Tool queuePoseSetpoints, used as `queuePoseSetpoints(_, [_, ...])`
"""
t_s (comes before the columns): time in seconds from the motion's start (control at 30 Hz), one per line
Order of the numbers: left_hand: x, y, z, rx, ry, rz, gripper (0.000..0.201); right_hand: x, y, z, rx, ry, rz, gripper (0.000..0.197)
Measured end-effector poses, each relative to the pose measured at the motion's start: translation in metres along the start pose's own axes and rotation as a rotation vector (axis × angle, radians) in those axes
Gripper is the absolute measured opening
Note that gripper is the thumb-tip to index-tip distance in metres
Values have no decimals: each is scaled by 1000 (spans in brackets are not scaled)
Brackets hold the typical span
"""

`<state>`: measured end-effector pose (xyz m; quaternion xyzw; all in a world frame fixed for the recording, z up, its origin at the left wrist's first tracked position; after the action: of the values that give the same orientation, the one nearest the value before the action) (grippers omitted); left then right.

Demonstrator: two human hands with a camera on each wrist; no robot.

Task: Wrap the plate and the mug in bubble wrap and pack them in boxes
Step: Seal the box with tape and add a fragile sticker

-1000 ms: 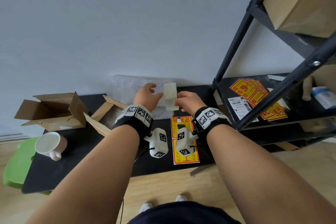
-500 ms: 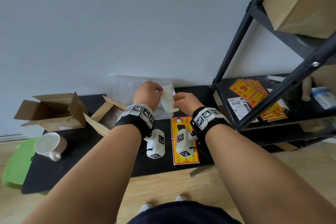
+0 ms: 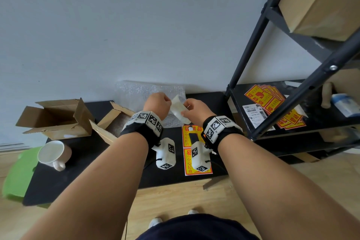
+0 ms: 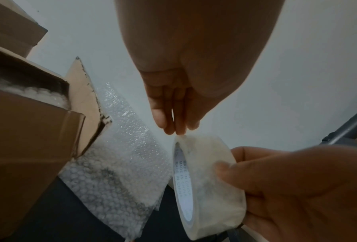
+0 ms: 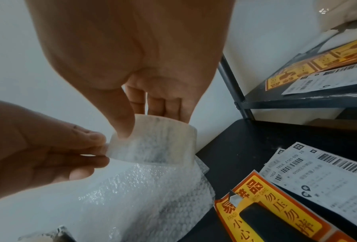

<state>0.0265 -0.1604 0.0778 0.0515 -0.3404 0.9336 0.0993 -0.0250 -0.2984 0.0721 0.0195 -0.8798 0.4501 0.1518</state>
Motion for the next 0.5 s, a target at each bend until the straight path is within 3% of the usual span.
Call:
queuePoseSetpoints(0.3, [1,3,0,179,-42,-42,5,-2,1,3,67,-19,-5,17])
queuePoseSetpoints(0.5, [3,13,1,309,-70,-138,16,-2,5,14,122,22,-20,17])
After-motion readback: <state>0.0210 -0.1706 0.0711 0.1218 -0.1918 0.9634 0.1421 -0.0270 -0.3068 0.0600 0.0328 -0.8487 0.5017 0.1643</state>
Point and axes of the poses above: each hand's wrist, its own x-axis away from the middle knuckle, its own y-axis out of the palm, z = x × y, the point moved 4 cm from there along -x, towards the middle knuckle, and after that the axes turned 12 degrees about x, right-handed, at the moved point
